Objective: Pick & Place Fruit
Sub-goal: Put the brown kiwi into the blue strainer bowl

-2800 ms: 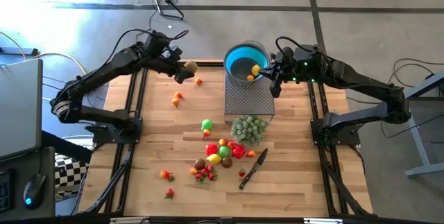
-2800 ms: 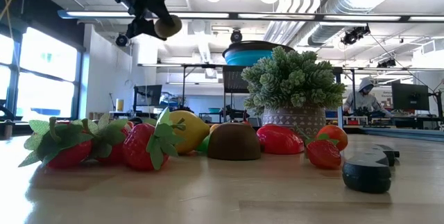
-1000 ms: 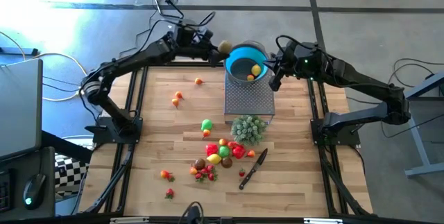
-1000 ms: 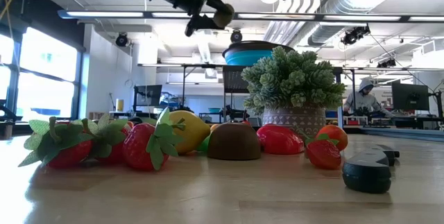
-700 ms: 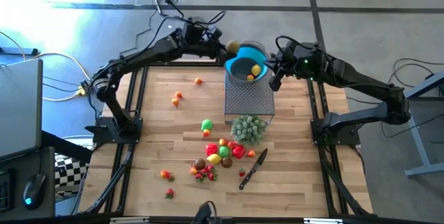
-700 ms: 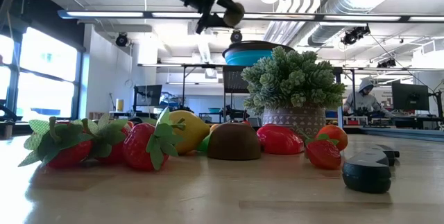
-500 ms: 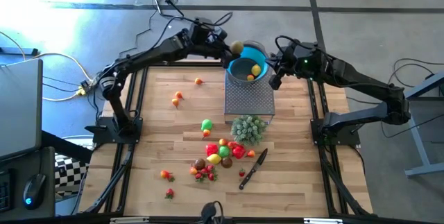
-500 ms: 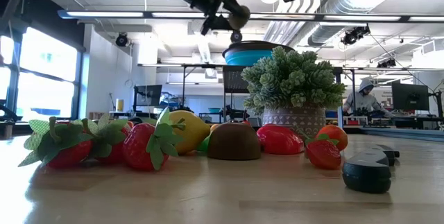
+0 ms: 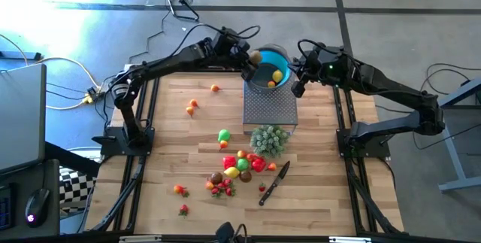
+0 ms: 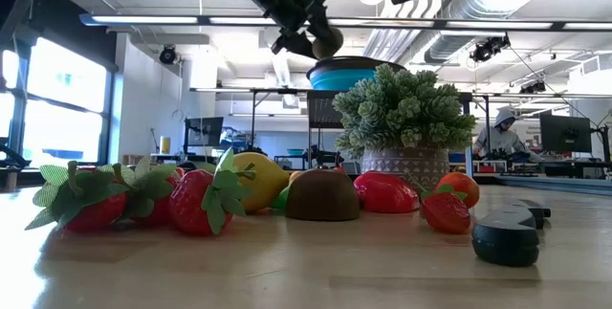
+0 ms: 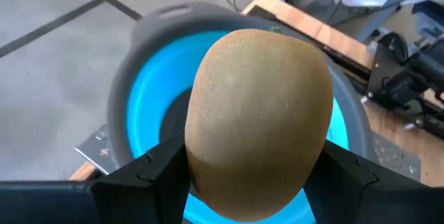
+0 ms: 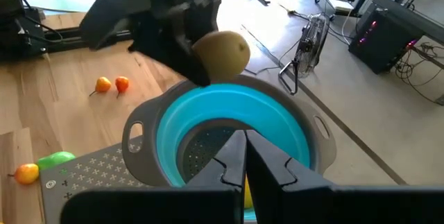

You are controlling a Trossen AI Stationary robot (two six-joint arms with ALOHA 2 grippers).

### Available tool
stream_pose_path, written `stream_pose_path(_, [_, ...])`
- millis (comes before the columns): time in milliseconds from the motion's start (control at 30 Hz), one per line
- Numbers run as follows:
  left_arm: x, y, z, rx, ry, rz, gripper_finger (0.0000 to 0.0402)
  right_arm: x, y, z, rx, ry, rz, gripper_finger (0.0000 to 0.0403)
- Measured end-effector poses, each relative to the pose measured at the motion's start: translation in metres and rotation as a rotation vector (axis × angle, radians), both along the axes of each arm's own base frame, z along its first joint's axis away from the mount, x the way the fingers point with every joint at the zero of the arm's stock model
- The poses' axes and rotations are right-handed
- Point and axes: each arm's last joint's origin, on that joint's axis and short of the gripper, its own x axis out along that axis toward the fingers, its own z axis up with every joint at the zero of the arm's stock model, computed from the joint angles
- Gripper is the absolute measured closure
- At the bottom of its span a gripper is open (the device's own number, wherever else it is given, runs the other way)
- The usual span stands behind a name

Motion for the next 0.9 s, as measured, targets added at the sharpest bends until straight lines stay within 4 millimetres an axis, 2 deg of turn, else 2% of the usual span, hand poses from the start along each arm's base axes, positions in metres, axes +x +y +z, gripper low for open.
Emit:
stream_pose_path(200, [0.004,-0.008,0.001,0.023,0.006,-0.013,0.0183,0.0,0.0,0.0,0.002,-0.001,0.003,0.0401])
stream_pose_path(633, [0.001,-0.009,-0.003,0.001,0.052,-0.011,0.0183,-0.001,0.0,-0.001,0.007,0.013,0.003,0.0401])
stream_pose_path(900, [0.012,-0.013,-0.014,-0.012,0.069,-0.03,0.0183,-0.001,0.0,-0.002,0.008,0.015,0.003,0.0401])
